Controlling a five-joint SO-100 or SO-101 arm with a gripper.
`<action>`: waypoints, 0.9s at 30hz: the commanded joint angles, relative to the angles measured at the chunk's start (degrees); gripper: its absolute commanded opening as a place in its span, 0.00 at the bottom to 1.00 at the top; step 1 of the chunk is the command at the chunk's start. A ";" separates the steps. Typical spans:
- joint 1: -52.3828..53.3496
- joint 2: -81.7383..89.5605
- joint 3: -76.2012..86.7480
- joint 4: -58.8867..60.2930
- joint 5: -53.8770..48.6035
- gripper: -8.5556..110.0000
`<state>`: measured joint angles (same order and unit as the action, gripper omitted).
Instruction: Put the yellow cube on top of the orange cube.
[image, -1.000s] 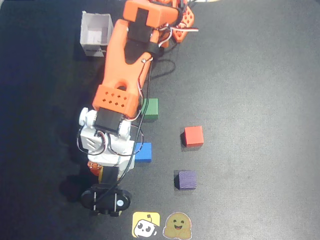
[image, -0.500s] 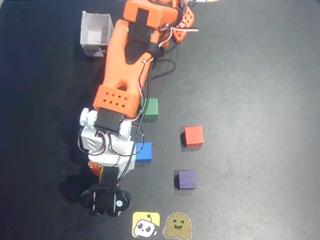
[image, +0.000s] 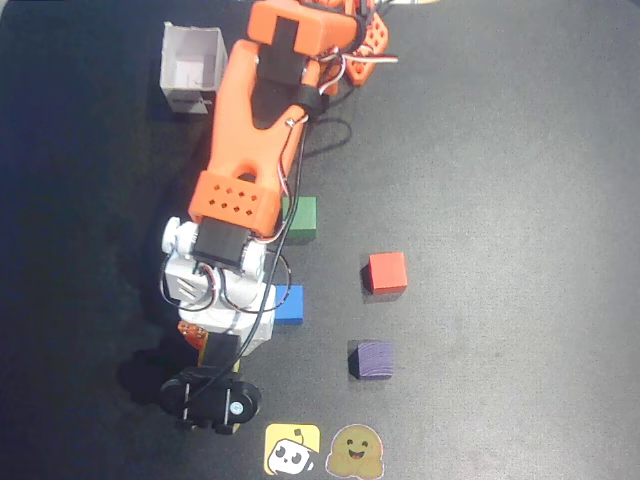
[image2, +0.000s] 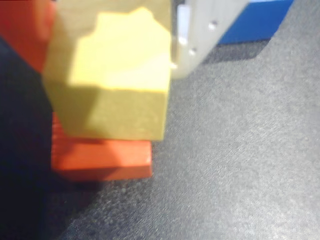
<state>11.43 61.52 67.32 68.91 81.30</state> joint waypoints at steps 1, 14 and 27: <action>-0.18 0.44 -3.34 0.18 0.79 0.19; 0.62 0.26 -4.31 0.26 3.08 0.19; 0.79 0.00 -4.39 0.35 3.43 0.23</action>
<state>11.87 61.00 65.48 68.91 84.20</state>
